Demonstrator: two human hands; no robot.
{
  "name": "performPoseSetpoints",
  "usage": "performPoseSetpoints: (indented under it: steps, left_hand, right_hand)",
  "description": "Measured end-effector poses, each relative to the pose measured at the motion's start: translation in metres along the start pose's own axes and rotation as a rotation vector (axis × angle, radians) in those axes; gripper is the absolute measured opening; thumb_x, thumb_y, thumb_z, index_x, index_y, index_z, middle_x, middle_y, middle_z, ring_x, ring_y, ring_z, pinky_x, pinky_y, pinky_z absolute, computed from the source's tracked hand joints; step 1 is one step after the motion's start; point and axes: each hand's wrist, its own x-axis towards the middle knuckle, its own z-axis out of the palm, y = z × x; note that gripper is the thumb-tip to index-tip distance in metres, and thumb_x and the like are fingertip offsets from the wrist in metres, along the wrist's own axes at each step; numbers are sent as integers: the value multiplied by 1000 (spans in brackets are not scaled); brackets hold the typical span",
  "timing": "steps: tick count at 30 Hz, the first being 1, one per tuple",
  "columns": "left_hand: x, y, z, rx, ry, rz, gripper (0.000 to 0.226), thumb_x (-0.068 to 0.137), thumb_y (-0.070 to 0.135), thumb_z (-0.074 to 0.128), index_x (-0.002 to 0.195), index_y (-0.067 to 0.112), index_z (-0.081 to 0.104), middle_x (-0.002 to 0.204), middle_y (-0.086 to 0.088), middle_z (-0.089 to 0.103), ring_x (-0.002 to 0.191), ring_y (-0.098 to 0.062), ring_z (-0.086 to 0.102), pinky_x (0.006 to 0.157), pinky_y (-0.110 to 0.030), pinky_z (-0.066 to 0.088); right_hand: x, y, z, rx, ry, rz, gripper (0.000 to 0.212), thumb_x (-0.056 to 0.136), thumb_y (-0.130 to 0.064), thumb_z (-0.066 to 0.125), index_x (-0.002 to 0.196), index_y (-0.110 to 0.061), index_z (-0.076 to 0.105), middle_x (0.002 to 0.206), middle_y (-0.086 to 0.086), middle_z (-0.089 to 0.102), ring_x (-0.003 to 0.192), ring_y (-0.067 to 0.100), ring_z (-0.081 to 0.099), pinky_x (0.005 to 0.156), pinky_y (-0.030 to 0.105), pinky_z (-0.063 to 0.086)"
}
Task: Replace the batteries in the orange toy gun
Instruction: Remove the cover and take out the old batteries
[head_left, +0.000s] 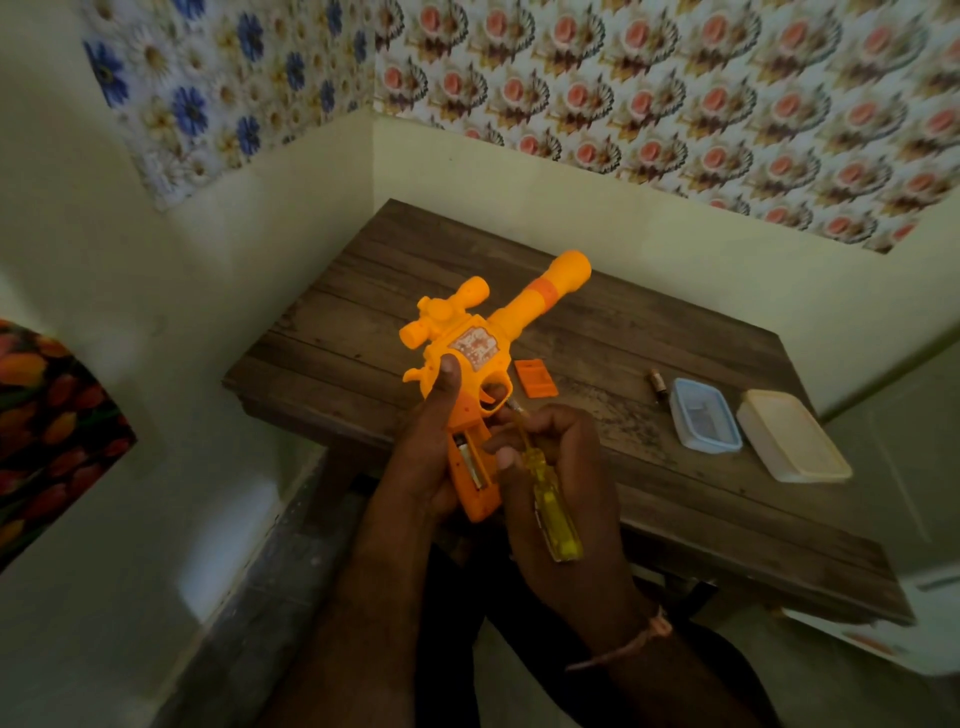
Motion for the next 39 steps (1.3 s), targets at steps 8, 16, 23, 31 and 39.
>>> performPoseSetpoints:
  steps: [8, 16, 23, 31, 39]
  left_hand:
    - [-1, 2, 1, -15, 6, -38, 106, 57, 73, 78, 133, 3, 56, 124, -29, 56, 105, -40, 58, 85, -48, 51]
    - [5, -1, -4, -58, -31, -20, 115, 64, 80, 69, 143, 0, 39, 135, -31, 41, 122, -49, 44, 105, -66, 32]
    - [3, 0, -1, -91, -77, -42, 117, 61, 79, 71, 141, -1, 42, 131, -27, 40, 120, -45, 39, 105, -59, 34]
    - [-1, 3, 4, -65, -49, -26, 123, 52, 77, 77, 144, 4, 41, 120, -22, 51, 92, -34, 59, 77, -40, 43]
    - [-2, -1, 4, 1, -31, -27, 87, 74, 73, 56, 132, 9, 58, 127, -21, 63, 112, -35, 64, 85, -44, 55]
  right_hand:
    - [8, 2, -2, 240, 17, 150, 16, 83, -11, 71, 99, -15, 71, 94, -4, 72, 88, 10, 69, 74, 24, 54]
    - [20, 0, -9, 339, 47, 190, 10, 80, -6, 71, 89, -2, 72, 86, 0, 74, 79, 4, 70, 67, 11, 49]
    - [19, 5, -8, 214, -65, 193, 11, 81, -19, 71, 86, -10, 73, 88, -4, 73, 83, 1, 67, 69, 8, 47]
    - [23, 12, -8, 109, -135, 173, 10, 82, -19, 72, 91, -14, 74, 93, -3, 71, 87, 4, 67, 74, 14, 49]
    - [45, 11, -14, 1, -225, 170, 11, 85, -33, 66, 75, -30, 67, 69, -15, 68, 68, -5, 63, 59, 8, 44]
